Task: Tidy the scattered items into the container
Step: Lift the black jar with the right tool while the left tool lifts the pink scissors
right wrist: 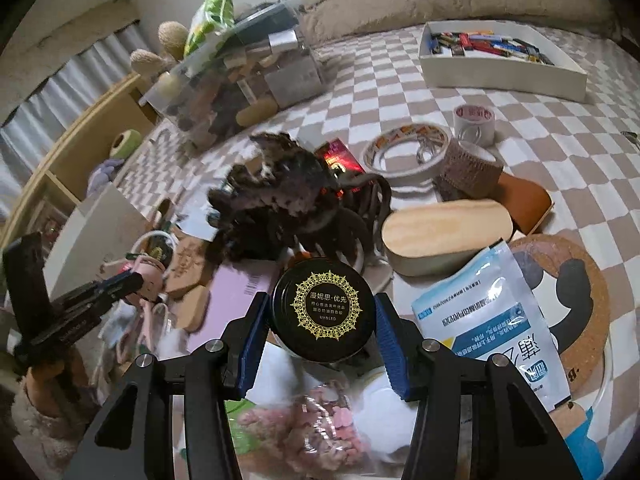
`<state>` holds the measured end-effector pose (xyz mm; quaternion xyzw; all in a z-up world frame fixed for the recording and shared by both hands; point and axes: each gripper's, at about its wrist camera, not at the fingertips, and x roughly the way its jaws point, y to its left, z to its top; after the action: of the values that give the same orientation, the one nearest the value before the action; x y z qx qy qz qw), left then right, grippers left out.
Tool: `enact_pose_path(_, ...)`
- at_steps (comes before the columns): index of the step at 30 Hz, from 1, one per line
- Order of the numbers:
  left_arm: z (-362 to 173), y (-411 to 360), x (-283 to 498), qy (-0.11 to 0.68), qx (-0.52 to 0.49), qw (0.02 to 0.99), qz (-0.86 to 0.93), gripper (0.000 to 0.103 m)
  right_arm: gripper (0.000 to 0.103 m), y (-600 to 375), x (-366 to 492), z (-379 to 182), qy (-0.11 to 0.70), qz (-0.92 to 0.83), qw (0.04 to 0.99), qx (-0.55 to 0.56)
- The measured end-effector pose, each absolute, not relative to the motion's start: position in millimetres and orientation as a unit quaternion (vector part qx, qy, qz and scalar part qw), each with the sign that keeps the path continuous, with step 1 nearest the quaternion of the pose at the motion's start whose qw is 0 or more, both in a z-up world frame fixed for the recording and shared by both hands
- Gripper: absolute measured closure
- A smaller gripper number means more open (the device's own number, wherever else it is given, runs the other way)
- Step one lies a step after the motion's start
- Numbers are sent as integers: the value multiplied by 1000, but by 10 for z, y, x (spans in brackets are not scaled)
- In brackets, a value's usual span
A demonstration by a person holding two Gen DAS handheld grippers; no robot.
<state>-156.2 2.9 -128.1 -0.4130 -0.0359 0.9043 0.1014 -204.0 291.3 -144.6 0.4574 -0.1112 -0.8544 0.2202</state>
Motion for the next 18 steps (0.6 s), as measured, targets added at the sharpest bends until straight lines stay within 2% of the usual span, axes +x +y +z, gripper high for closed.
enact_pose_path(18,-923,-84,-1378,-71,-347,123,927,90,51,2899,-1934,-1240,-131,-867,244,414)
